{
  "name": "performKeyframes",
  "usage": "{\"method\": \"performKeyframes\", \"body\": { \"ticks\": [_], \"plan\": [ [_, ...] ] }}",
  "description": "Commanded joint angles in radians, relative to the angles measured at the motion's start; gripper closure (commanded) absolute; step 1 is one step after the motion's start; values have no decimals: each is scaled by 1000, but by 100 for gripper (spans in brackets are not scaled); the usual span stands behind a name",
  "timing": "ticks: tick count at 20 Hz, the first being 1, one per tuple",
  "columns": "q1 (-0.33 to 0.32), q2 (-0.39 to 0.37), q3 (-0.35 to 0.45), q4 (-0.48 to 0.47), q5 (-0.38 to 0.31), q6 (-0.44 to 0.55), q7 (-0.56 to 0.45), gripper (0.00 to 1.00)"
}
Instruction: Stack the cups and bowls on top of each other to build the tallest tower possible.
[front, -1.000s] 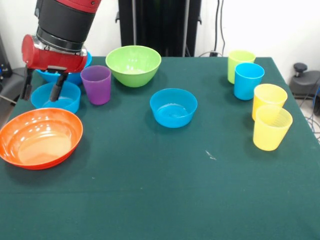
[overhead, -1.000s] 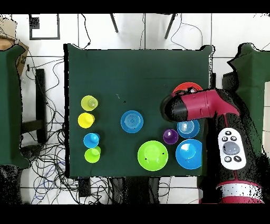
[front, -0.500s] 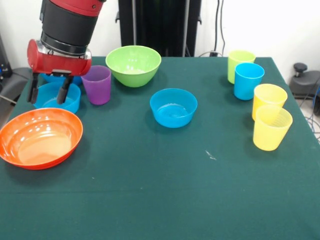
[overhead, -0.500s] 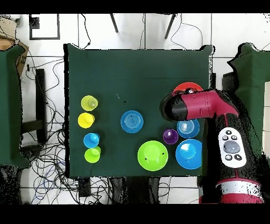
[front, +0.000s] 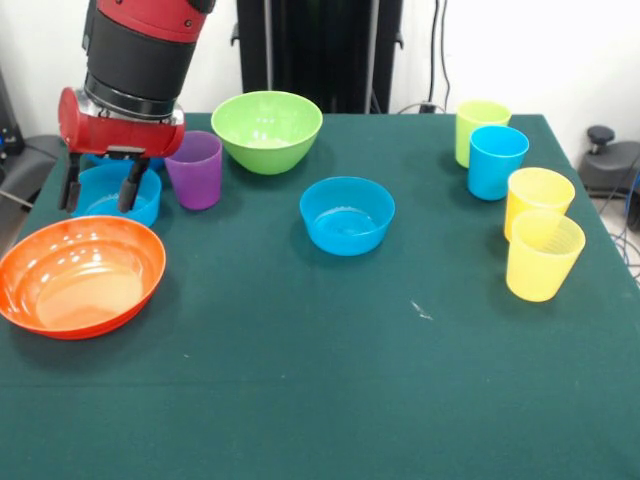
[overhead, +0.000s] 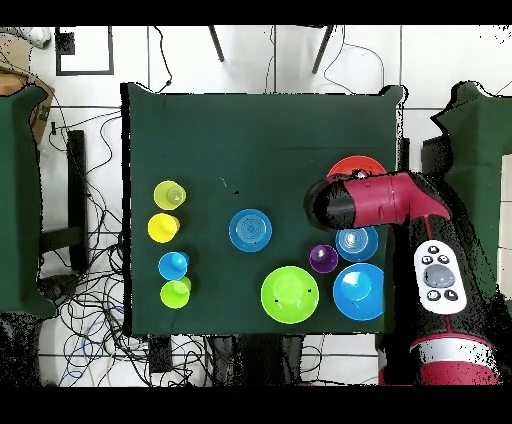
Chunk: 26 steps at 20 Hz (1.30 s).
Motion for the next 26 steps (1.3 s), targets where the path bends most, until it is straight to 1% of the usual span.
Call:
{"method": "performKeyframes", "body": {
  "ticks": [1, 7, 9, 14, 20, 26],
  "plan": [
    [-5, 64, 56, 13, 5, -8, 5, 0],
    [-26, 62, 75, 36, 15, -15, -16, 0],
    [-35, 72, 80, 47, 9, -23, -26, 0],
    [-28, 82, 84, 50, 9, -11, -25, 0],
    [-18, 43, 76, 90, -5, -23, -29, 0],
    [-7, 13, 76, 118, 11, 2, -21, 0]
  ]
}}
